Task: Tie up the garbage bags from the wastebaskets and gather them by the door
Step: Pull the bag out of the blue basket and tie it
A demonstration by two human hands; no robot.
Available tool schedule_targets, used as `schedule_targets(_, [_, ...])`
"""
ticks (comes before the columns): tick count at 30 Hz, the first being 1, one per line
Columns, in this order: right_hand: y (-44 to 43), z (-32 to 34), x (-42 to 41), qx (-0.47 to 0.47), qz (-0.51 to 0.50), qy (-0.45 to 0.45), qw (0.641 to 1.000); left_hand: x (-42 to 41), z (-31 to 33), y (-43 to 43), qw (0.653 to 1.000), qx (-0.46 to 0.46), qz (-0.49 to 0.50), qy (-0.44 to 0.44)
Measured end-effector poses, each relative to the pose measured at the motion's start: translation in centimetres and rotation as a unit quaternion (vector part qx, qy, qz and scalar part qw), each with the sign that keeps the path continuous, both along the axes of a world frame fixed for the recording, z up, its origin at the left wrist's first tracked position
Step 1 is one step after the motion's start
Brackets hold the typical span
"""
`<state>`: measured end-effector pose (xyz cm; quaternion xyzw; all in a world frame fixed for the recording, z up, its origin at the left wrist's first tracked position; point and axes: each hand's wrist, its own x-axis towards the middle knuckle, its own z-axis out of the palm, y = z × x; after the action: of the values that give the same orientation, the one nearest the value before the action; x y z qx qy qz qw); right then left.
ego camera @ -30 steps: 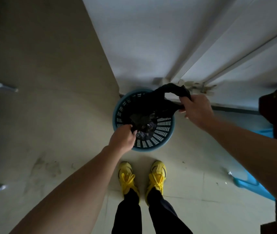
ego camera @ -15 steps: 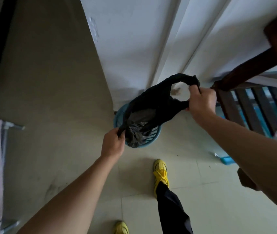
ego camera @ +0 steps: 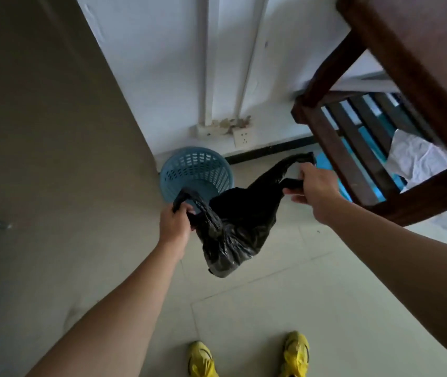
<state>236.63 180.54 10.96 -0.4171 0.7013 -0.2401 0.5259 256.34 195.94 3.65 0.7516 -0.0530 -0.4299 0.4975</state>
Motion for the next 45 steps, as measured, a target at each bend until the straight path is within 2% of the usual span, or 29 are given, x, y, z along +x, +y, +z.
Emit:
schedule_targets(3, [0.2,-6.2,-2.0,-0.005,0.008,0.000,1.000,-1.6,-5.1,-0.9,0.998,-0.007,0.030,0.047])
schedule_targets(7, [0.3,-14.9,-4.4,-0.022,0.020,-0.008,1.000,-2.8,-12.5,-2.3,0.997,0.000,0.033,0.070])
schedule_targets(12, [0.7,-24.3,-6.0,-0.065,0.019,-0.077,0.995,-2.9,-19.6,-4.4,0.998,-0.026,0.033,0.052])
schedule_targets(16, [0.4,-31.7,-7.0,-0.146,0.087,0.014,0.985,-2.0,-24.1,-6.6,0.994,-0.076,0.029,0.072])
schedule_targets(20, [-0.9,-37.2,-6.3,-0.110,0.179,0.056,0.976,-1.7,-26.5,-7.7,0.984,-0.158,0.018,0.077])
schedule_targets(24, [-4.2,-40.9,-3.2,-0.143,0.229,0.011,0.963,-0.7,-28.3,-7.6,0.967,-0.253,0.002,0.037])
schedule_targets(27, [-6.3,-41.7,-0.6,-0.150,0.248,-0.052,0.956,0.1,-29.2,-6.6,0.962,-0.271,-0.018,-0.041])
schedule_targets(30, [-6.2,-42.3,1.1,-0.141,0.273,-0.076,0.949,0.3,-30.8,-4.7,0.954,-0.205,-0.096,-0.196])
schedule_targets(33, [-4.6,-42.2,1.4,-0.103,0.241,-0.108,0.959,-0.8,-32.5,-2.2,0.949,-0.138,-0.193,-0.206])
schedule_targets(36, [-3.9,-41.8,0.9,-0.070,0.200,-0.149,0.966,-2.5,-33.7,-1.0,0.925,-0.083,-0.311,-0.204])
schedule_targets(38, [-4.1,-41.3,0.3,-0.054,0.177,-0.170,0.968,-3.4,-34.5,-1.4,0.923,-0.049,-0.308,-0.226])
schedule_targets(39, [-4.2,-40.8,0.0,-0.047,0.156,-0.181,0.970,-3.7,-34.8,-1.6,0.937,-0.052,-0.269,-0.215])
schedule_targets(40, [-4.4,-40.3,-0.5,-0.039,0.128,-0.203,0.970,-4.0,-34.9,-1.9,0.962,-0.071,-0.203,-0.165])
schedule_targets(41, [-4.7,-39.9,-1.0,-0.025,0.097,-0.235,0.967,-4.3,-35.0,-2.4,0.984,-0.112,-0.121,-0.072])
schedule_targets(42, [-5.1,-39.6,-1.5,-0.008,0.068,-0.266,0.961,-4.6,-35.0,-3.0,0.987,-0.151,-0.049,0.034])
schedule_targets(43, [-5.2,-39.4,-1.9,0.010,0.049,-0.291,0.955,-4.7,-34.9,-3.6,0.976,-0.182,0.002,0.122])
schedule_targets(45, [-5.5,-39.2,-2.8,0.044,0.034,-0.331,0.942,-5.7,-34.4,-4.5,0.956,-0.212,0.037,0.201])
